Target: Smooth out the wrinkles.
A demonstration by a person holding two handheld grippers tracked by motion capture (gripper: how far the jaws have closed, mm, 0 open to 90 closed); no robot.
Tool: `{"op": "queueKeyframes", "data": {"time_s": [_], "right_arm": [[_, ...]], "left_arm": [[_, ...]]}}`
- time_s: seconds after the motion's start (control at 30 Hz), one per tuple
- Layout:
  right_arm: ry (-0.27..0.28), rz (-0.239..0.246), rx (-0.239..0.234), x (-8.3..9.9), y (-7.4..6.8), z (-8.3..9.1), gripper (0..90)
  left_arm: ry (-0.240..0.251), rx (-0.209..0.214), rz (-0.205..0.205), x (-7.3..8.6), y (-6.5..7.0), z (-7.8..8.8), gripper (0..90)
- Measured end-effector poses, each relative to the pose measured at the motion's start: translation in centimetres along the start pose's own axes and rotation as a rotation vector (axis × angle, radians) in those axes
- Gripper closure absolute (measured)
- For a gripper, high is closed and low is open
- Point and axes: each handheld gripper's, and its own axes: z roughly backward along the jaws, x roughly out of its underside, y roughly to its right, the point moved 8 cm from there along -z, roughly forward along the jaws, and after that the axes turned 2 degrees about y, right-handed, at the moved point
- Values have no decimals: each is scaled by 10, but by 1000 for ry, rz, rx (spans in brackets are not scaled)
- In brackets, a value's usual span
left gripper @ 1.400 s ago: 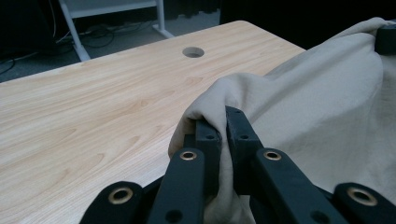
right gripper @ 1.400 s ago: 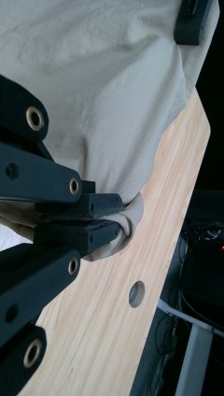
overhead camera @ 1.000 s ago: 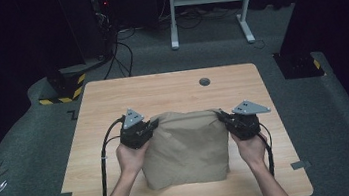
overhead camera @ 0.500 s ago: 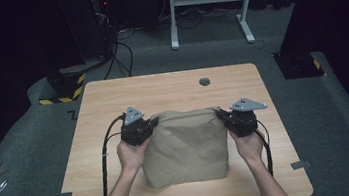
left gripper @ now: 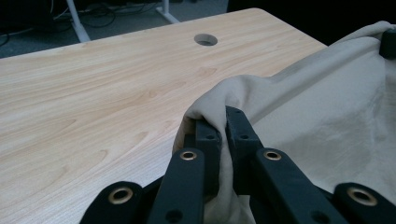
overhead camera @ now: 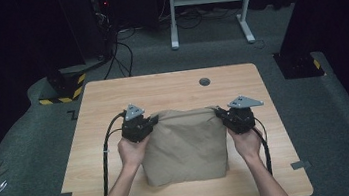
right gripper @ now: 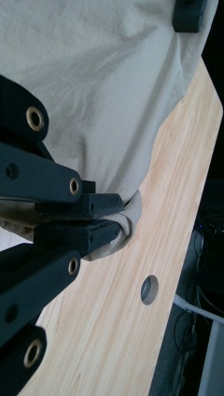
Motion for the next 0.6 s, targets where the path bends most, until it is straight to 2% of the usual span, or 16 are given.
{"op": "queueKeyframes", "data": {"time_s": [0.6], "right_arm": [[-26,-12,8,1,6,-14,867]], "left_arm": [[-32,-10,10,3,-8,-13,855]]}}
